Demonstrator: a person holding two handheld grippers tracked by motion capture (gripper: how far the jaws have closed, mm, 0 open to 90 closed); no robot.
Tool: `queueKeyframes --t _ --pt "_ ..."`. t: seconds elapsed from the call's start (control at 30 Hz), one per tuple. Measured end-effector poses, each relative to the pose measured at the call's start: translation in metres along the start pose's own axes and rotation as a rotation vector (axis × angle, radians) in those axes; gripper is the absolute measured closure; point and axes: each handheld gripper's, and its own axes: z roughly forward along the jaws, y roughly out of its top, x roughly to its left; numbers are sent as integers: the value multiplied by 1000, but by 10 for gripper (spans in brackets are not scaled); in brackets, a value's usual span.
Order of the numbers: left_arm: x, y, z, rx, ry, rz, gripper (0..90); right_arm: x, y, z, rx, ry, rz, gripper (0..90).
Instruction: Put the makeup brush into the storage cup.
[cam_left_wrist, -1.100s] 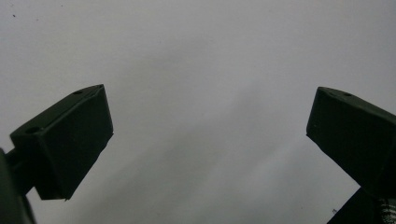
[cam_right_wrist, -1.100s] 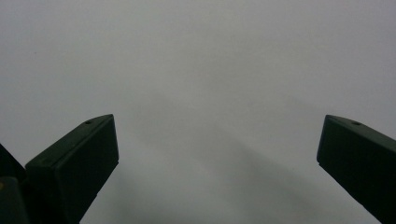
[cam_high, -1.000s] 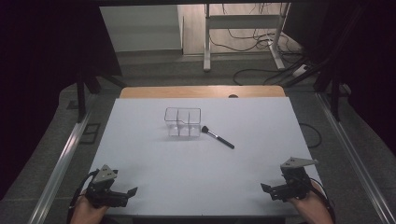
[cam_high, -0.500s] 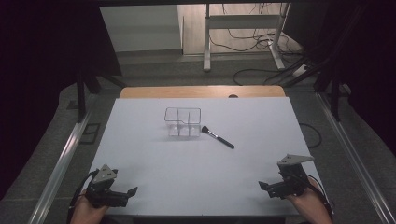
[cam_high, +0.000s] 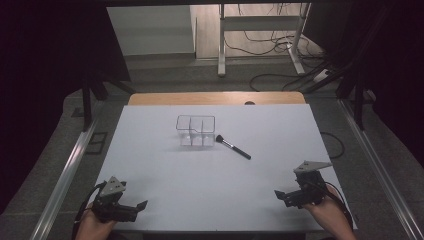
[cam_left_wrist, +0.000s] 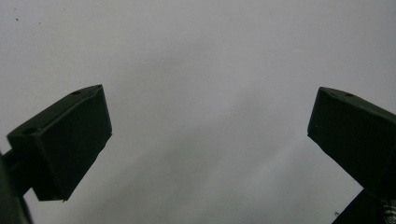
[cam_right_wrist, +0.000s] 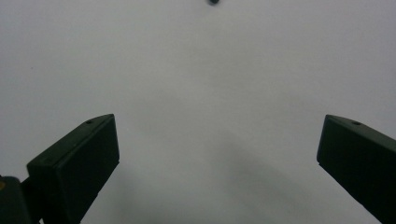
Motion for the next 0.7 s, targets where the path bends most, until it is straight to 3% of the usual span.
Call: queueKeyframes --t 0.7 --pt "0 0 1 7 -5 0 1 -2 16 10 29 -6 -27 0"
